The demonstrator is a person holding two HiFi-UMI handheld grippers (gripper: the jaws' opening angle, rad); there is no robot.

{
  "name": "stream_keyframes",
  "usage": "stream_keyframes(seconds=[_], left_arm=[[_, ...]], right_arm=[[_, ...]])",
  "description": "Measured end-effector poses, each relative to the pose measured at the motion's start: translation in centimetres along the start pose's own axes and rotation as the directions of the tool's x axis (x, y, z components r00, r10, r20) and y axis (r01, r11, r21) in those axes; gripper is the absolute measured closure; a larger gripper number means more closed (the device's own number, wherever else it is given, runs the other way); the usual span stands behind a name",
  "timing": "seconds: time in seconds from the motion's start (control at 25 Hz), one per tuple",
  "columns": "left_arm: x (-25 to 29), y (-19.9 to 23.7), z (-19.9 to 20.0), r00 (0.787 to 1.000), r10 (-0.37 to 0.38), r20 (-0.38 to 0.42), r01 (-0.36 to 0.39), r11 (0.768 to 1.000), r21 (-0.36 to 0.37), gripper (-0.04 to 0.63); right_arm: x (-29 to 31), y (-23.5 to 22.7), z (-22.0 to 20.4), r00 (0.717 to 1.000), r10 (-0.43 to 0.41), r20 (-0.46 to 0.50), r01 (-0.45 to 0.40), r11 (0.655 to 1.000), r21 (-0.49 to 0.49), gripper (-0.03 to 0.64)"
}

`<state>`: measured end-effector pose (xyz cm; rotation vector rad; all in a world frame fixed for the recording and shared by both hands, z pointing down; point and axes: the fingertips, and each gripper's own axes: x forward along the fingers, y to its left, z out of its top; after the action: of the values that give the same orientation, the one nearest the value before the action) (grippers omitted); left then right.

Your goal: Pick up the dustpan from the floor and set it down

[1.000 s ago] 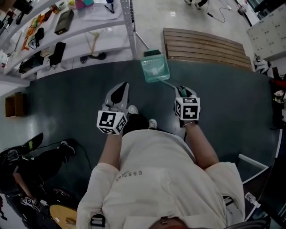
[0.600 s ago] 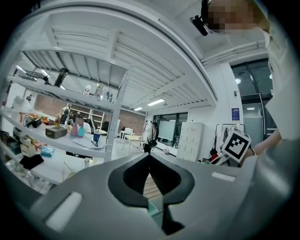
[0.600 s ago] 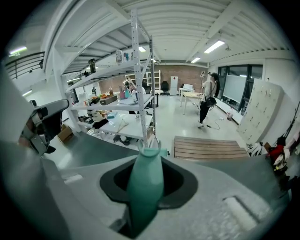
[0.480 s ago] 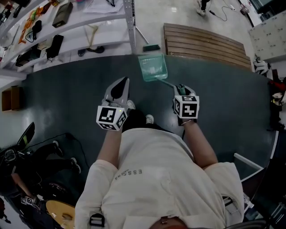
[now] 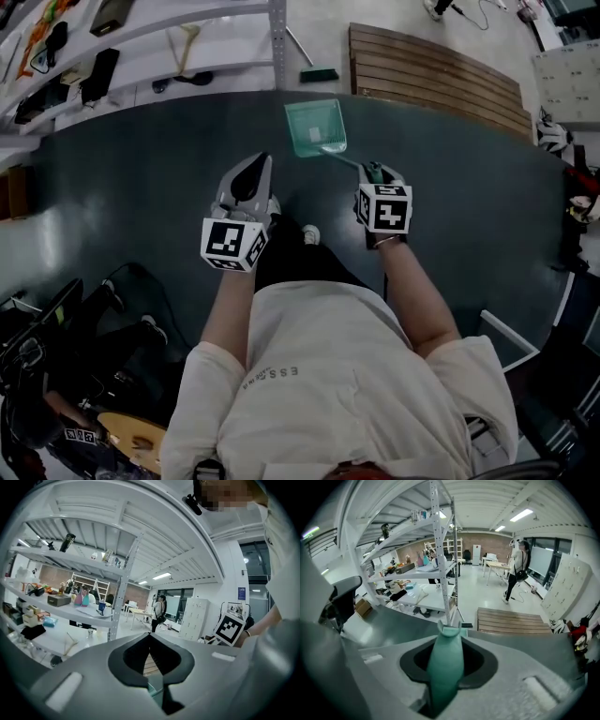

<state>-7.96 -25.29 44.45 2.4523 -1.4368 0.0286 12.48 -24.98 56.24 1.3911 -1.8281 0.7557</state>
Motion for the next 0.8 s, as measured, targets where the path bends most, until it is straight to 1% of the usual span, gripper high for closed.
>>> stream_keyframes(seconds=[0.24, 0.4, 0.52, 0.6, 0.8], left_arm=[[1.0, 3.3, -3.3, 0.998, 0.034, -0.050, -0.037, 0.998, -0.052, 0.586], [1.6, 5.2, -5.0, 0.996, 0.045, -0.082, -0.052, 0.995, -0.084, 0.586], [2.0, 5.8, -6.3, 0.994, 0.043, -0.104, -0.054, 0.993, -0.107, 0.586], [2.6, 6.0, -7.3, 0.992, 0.032, -0.120, -0.045, 0.993, -0.113, 0.586], [3.7, 6.4, -9.5, 0.986, 0.015, -0.164, -0.032, 0.994, -0.101, 0.586]], right_arm=[[6.7, 0.2, -0.7, 0.998, -0.019, -0.062, 0.021, 0.999, 0.030, 0.542], [11.2, 1.0, -1.7, 0.994, -0.032, -0.105, 0.036, 0.998, 0.043, 0.541], [14.0, 1.1, -3.0, 0.990, -0.044, -0.136, 0.052, 0.997, 0.051, 0.541], [15.8, 1.0, -3.6, 0.988, -0.047, -0.145, 0.055, 0.997, 0.051, 0.541], [19.1, 1.2, -4.3, 0.984, -0.048, -0.173, 0.061, 0.996, 0.069, 0.541]])
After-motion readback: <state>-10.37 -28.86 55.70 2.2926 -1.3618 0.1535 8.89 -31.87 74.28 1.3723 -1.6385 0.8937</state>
